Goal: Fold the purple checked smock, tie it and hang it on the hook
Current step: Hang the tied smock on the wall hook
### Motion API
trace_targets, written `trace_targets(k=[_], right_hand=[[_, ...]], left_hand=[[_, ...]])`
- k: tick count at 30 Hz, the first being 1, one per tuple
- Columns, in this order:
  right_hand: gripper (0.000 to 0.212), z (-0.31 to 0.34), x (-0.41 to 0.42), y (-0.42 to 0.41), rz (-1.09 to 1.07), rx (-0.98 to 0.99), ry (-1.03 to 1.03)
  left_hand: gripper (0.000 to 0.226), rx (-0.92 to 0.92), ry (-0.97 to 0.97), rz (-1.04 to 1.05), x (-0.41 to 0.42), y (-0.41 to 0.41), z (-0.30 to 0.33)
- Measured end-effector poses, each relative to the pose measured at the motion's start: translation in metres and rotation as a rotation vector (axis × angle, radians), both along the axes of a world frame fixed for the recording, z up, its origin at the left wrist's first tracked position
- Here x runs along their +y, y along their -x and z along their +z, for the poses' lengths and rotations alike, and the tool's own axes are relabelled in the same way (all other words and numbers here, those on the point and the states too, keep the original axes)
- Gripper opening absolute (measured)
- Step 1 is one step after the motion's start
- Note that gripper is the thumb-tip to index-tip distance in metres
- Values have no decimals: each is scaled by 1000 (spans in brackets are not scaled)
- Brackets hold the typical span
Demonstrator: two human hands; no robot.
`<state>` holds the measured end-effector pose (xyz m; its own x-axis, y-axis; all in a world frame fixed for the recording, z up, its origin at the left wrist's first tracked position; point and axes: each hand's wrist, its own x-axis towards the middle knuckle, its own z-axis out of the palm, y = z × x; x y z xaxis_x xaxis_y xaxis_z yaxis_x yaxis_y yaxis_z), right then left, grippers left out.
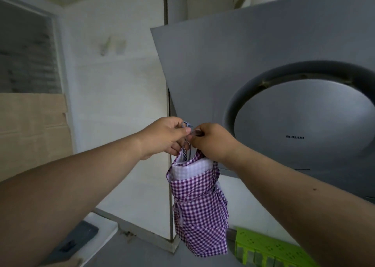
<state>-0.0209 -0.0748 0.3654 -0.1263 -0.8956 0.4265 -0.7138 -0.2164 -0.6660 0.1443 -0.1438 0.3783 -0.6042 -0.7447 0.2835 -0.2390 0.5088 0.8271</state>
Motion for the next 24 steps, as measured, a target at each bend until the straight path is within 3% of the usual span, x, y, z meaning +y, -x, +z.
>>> trace_targets(k=[8, 24], right_hand=[[31, 62, -94, -71, -1, -39, 45], [28, 188, -312, -205, -38, 187, 180]], left_hand=[[21, 71, 102, 58, -93, -62, 56], [24, 273, 189, 212, -290, -192, 152]])
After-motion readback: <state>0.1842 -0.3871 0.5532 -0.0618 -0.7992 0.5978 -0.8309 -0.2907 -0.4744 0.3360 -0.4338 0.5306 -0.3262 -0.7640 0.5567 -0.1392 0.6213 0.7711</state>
